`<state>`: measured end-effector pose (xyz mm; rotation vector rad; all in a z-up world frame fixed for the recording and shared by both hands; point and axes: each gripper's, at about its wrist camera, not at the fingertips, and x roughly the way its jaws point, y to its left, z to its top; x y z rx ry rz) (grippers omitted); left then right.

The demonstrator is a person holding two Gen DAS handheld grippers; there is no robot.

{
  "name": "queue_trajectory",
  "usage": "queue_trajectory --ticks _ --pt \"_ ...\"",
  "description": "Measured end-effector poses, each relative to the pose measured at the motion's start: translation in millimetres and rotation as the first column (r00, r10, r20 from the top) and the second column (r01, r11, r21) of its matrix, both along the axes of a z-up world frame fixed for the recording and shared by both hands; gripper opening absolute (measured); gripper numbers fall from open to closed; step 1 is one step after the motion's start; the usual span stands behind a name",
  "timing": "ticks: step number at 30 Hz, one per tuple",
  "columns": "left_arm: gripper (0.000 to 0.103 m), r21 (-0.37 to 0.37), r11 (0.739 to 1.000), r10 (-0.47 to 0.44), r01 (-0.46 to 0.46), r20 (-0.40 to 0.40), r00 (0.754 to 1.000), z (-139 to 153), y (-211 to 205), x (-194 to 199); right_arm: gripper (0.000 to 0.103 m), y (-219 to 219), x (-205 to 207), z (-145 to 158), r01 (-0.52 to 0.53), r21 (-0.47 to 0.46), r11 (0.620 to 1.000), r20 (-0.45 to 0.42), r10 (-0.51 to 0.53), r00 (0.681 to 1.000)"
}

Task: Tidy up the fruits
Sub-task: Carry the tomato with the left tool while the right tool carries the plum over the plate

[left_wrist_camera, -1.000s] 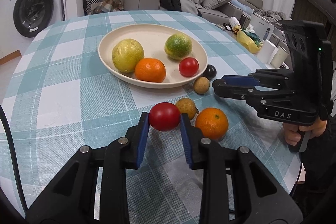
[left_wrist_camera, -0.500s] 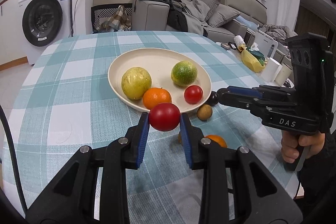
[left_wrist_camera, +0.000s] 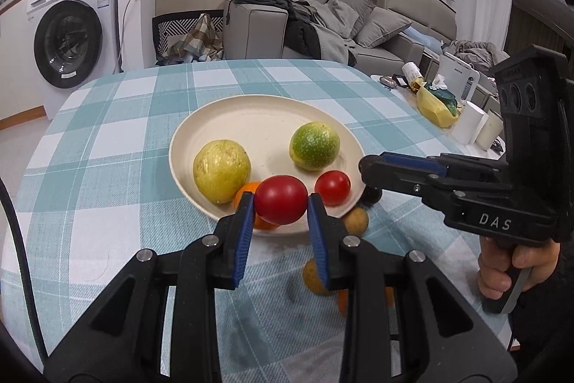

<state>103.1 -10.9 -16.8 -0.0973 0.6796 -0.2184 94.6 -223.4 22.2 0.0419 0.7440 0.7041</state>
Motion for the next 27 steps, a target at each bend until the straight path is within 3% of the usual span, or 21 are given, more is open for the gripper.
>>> queue_trajectory --ticks 27 --pt "0.027 0.053 0.998 -0.042 0.042 -0.002 0.999 -6 -33 41 0.026 7 29 -9 0.038 -0.029 0.999 -0.041 -0.039 0.998"
